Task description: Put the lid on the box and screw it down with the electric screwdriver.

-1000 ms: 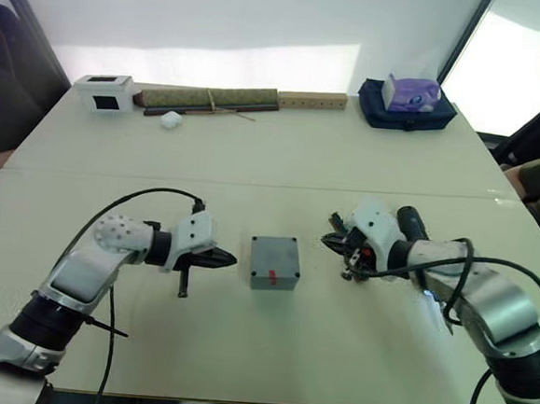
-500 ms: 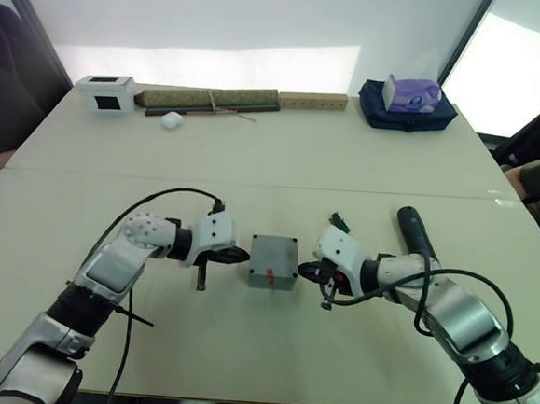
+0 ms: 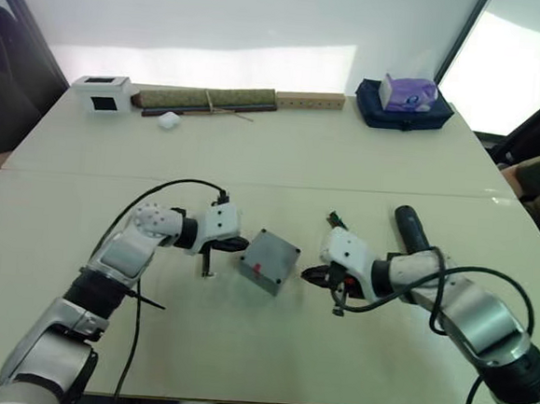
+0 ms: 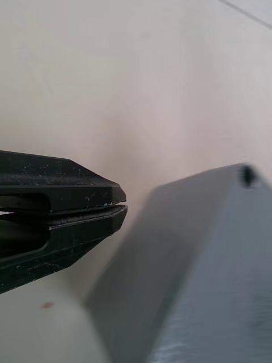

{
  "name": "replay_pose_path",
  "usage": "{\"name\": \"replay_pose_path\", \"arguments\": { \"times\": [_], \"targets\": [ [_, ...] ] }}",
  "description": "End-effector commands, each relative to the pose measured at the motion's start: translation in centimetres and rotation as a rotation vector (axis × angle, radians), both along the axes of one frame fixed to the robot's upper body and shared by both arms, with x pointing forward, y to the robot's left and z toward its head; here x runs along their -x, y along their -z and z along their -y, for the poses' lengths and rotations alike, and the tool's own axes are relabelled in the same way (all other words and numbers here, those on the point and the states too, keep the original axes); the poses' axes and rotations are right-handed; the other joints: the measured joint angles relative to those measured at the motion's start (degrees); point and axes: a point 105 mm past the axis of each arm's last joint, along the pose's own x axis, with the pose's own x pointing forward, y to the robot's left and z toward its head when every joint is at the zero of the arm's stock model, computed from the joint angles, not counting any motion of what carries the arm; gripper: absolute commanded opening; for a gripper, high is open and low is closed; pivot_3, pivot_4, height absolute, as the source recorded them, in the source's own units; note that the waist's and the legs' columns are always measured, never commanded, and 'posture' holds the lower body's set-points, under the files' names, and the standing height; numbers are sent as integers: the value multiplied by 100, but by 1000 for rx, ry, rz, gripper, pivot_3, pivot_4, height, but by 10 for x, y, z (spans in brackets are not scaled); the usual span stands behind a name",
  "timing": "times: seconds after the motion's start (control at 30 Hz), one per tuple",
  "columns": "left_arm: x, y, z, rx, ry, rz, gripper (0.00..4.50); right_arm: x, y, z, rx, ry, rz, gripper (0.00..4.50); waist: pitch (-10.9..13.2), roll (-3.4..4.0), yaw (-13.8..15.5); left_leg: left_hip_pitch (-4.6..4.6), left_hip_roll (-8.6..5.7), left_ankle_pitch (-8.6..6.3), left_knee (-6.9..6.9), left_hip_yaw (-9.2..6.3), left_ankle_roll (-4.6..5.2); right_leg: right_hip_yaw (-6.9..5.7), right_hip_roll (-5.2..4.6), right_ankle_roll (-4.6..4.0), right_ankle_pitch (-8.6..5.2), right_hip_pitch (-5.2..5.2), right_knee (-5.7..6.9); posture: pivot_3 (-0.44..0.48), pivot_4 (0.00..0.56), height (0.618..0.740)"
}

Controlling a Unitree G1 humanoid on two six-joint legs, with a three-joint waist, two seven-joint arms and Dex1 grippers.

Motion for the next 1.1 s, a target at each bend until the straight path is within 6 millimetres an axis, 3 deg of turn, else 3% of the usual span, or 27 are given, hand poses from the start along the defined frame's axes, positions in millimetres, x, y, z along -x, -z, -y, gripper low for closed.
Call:
{"name": "replay_pose_path", "arguments": {
  "times": [0.03, 0.23, 0.47, 0.6, 0.87, 1.1],
  "targets": [
    [18, -10, -6, 0, 86, -2, 0, -15, -17, 2, -35, 31, 95, 28, -1, -2, 9, 0, 1, 0, 0, -1, 0, 1, 0, 0, 0, 1, 1, 0, 150, 740],
    [45, -6, 1, 44, 173, -100, 0, -41, -8, -8, -92, 89, 111, 28, -3, -9, 26, 1, -3, 0, 1, 2, 0, 6, -8, -1, 0, 2, 3, 0, 150, 740],
    [45, -4, 23, 90, 171, -113, 0, -50, 6, -32, -128, 61, 74, 28, -4, -9, 8, 0, -6, 0, 4, 4, 0, 6, -7, 0, 1, 3, 4, 0, 150, 740],
    [36, -6, 27, 75, 165, -75, 0, -46, 12, -38, -102, 31, 76, 28, -4, -9, 14, 2, -3, 0, 4, 4, 0, 3, 2, 0, 1, -1, 15, 0, 150, 740],
    [26, -18, 36, 92, 162, -35, 0, -16, 10, -37, -121, -37, 12, 28, -4, -10, 28, 2, -7, 0, 7, 6, 0, 3, -3, 0, 1, 1, 15, 0, 150, 740],
    [20, -26, 42, 100, 164, -18, 0, -10, 12, -34, -119, -14, 5, 28, -4, -10, 16, 3, -5, 1, 9, 5, 0, 4, 1, 0, 1, -1, 20, 0, 150, 740]
  ]
}}
